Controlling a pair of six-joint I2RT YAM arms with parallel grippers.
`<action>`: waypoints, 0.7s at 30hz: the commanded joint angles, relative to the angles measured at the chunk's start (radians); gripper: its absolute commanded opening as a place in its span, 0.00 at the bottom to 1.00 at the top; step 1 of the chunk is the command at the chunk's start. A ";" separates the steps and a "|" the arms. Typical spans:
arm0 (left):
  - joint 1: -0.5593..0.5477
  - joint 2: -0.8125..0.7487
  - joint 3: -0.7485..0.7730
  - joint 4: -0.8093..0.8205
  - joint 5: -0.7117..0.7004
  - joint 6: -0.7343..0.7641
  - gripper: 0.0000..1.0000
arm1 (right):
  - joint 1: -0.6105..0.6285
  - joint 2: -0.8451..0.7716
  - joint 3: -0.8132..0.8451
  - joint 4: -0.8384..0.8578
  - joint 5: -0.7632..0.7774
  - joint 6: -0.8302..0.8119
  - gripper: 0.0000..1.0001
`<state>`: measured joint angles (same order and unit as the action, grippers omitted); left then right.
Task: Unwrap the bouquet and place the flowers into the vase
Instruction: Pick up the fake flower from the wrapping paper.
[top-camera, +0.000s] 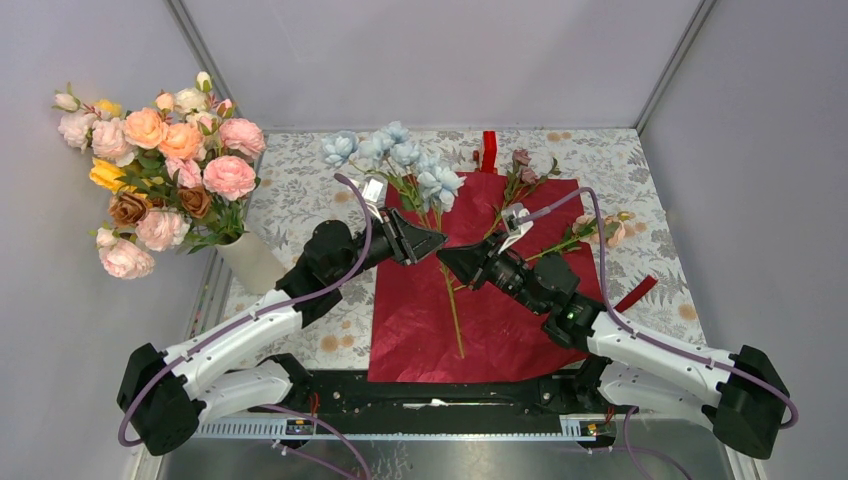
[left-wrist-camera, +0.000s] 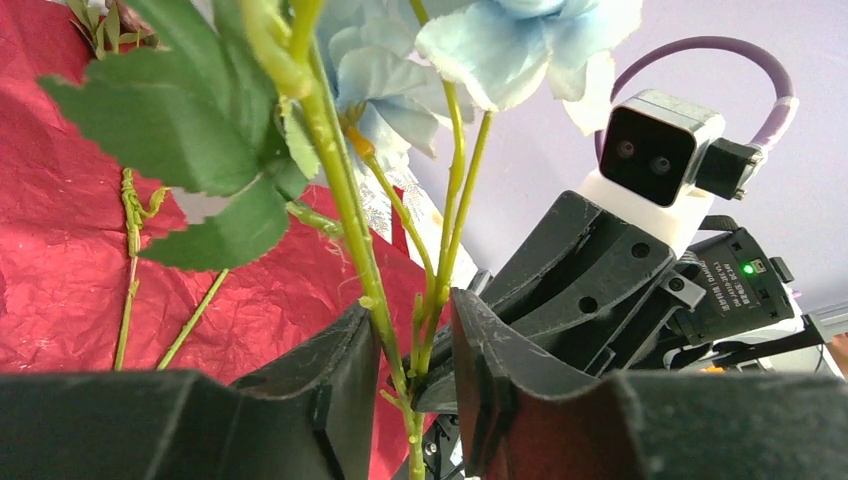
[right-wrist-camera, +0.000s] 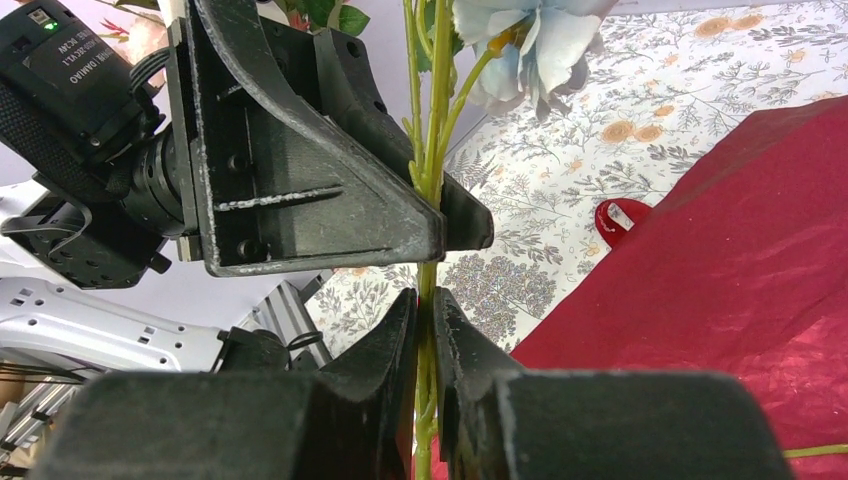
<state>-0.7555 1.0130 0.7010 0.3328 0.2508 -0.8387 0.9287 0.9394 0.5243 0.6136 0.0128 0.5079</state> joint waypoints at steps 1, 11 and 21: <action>-0.005 0.011 0.047 0.029 0.004 0.003 0.30 | 0.012 0.004 0.051 0.027 -0.010 -0.026 0.00; -0.005 0.015 0.069 0.005 0.007 0.021 0.00 | 0.013 -0.015 0.043 -0.003 0.019 -0.036 0.00; -0.005 -0.018 0.183 -0.215 -0.029 0.268 0.00 | 0.013 -0.110 0.012 -0.087 0.100 -0.077 0.32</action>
<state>-0.7647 1.0294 0.7776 0.2066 0.2535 -0.7376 0.9360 0.8829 0.5270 0.5381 0.0437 0.4759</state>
